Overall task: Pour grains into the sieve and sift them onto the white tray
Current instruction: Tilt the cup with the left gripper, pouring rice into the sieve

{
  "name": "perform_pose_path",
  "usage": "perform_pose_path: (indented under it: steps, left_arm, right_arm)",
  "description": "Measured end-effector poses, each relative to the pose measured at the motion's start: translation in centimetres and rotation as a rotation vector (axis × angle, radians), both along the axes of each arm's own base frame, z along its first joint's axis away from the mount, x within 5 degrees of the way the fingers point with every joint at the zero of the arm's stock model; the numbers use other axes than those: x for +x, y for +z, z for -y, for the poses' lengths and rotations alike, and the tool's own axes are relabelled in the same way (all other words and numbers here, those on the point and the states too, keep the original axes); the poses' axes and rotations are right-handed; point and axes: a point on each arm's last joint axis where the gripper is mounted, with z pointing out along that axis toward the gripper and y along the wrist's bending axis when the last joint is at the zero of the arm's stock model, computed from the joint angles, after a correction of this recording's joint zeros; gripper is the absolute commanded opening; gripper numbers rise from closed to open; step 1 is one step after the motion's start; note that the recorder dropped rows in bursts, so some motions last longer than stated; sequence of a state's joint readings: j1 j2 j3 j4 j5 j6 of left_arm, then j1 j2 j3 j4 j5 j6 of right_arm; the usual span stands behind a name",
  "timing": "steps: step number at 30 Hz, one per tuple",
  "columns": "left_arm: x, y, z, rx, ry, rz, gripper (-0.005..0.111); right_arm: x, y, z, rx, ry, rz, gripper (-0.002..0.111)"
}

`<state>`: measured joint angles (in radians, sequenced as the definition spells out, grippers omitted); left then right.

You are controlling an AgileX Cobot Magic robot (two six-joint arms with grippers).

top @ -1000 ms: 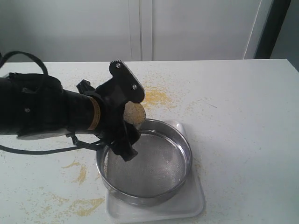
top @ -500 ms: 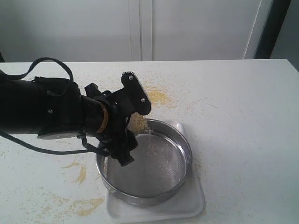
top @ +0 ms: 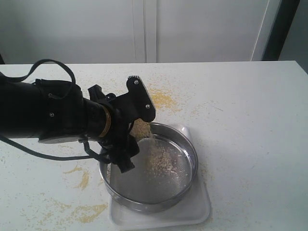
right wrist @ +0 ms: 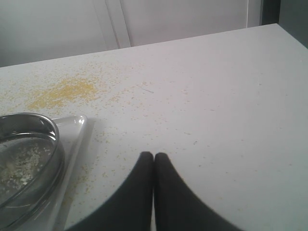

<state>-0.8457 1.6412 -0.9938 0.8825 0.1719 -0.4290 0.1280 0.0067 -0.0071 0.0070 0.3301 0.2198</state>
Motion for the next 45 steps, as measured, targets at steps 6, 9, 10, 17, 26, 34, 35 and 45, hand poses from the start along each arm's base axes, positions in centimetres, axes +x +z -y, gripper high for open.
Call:
perform_pose_path:
  steps: [6, 9, 10, 17, 26, 34, 35, 45]
  left_arm:
    - [0.0, 0.0, 0.0, 0.014, -0.017, 0.007, 0.000]
    - [0.0, 0.0, 0.0, 0.027, -0.031, 0.013, 0.000]
    - [0.0, 0.0, 0.0, 0.033, -0.038, 0.017, 0.000]
    - [0.0, 0.0, 0.0, 0.062, -0.072, 0.031, 0.000]
    - [0.1, -0.2, 0.0, 0.109, -0.108, 0.044, 0.000]
    - [0.3, -1.7, 0.1, 0.160, -0.107, 0.012, 0.000]
    - [0.3, -1.8, 0.1, 0.163, -0.106, 0.009, 0.000]
    - [0.9, -0.7, 0.6, 0.180, -0.132, 0.052, 0.000]
  right_arm:
    - [0.0, 0.0, 0.0, 0.000, 0.000, 0.000, 0.000]
    - [0.0, 0.0, 0.0, 0.008, -0.002, -0.001, 0.000]
    - [0.0, 0.0, 0.0, 0.013, -0.003, -0.002, 0.000]
    - [0.0, 0.0, 0.0, 0.024, -0.006, -0.003, 0.000]
    - [0.0, 0.0, 0.0, 0.024, -0.006, -0.003, 0.000]
    - [0.0, 0.0, 0.0, 0.024, -0.006, -0.003, 0.000]
    - [0.0, 0.0, 0.0, 0.024, -0.006, -0.003, 0.000]
    - [0.0, 0.0, 0.0, 0.026, -0.006, -0.003, 0.000]
